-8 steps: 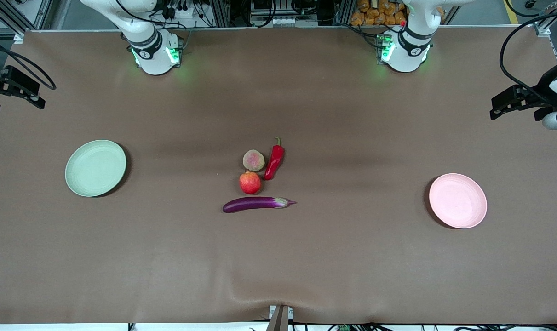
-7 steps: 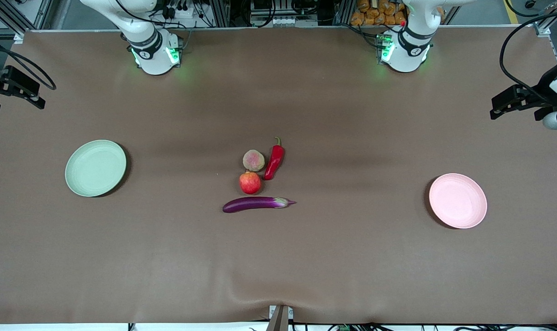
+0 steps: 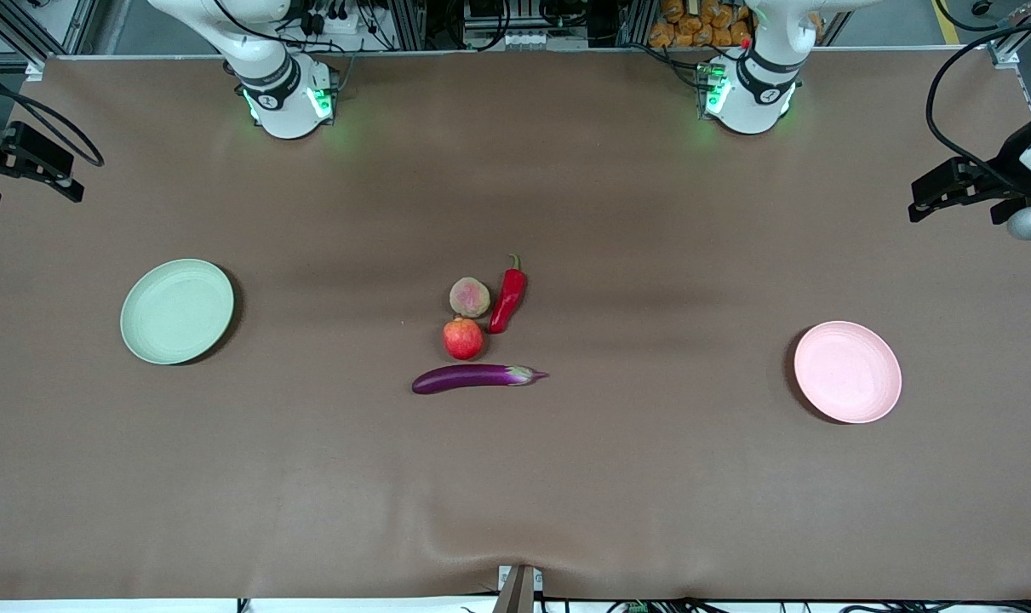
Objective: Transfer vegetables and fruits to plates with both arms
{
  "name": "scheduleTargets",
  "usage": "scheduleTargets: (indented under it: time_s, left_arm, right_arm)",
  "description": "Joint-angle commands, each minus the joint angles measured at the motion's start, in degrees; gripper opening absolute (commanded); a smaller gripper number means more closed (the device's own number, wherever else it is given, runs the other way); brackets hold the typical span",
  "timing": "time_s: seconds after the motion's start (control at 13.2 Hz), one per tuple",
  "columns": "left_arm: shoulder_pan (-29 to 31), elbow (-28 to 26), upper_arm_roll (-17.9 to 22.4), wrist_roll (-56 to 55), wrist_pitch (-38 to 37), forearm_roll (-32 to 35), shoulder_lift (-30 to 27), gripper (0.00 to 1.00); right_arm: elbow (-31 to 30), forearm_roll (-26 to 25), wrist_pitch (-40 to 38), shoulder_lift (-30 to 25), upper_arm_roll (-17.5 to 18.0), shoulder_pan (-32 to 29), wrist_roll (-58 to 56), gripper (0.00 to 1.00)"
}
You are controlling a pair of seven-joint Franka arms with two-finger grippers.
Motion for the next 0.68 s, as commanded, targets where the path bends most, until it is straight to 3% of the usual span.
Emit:
scheduleTargets:
  time_s: [0.0, 0.6]
  left_arm:
    - [0.41, 1.14, -0.16, -0.46, 0.03, 1.13, 0.46, 1.0]
    - [-0.29, 1.14, -0.34, -0.46, 0.03, 0.96, 0.55, 1.0]
  right_arm:
    - [-1.69, 0.53, 0.31, -1.61, 0.63, -1.0, 0.4, 1.0]
    - [-1.69, 0.53, 0.4, -1.61, 0.72, -1.0, 0.4, 1.0]
